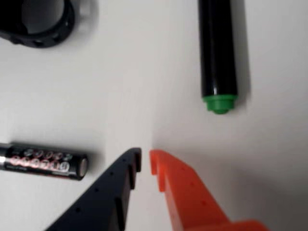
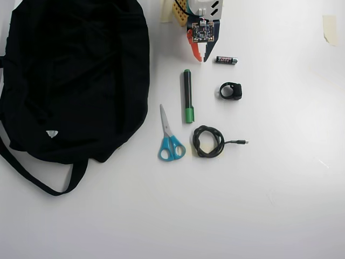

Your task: Put the green marker into the black bag

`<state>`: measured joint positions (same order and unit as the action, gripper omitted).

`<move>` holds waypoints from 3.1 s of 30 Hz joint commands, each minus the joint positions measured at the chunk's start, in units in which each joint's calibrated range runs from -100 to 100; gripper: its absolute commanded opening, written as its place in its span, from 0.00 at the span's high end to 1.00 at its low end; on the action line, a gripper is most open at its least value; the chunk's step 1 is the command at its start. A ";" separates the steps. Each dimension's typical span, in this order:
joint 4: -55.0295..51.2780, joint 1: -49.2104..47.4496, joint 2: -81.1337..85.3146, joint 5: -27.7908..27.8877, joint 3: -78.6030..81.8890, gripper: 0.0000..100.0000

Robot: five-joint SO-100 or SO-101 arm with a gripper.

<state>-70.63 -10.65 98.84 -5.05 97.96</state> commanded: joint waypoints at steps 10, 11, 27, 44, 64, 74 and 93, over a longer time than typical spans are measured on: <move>0.35 0.18 0.75 0.23 1.33 0.98; 0.35 0.18 0.75 0.23 1.33 0.98; 0.35 0.18 0.75 0.23 1.33 0.98; 0.35 0.18 0.75 0.23 1.33 0.98; 0.35 0.26 0.75 -0.14 1.33 0.98; 4.31 -0.19 0.75 -0.35 1.06 0.98; 34.02 -0.34 -22.74 -0.35 -22.66 0.98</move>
<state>-40.15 -10.73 80.82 -5.35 83.41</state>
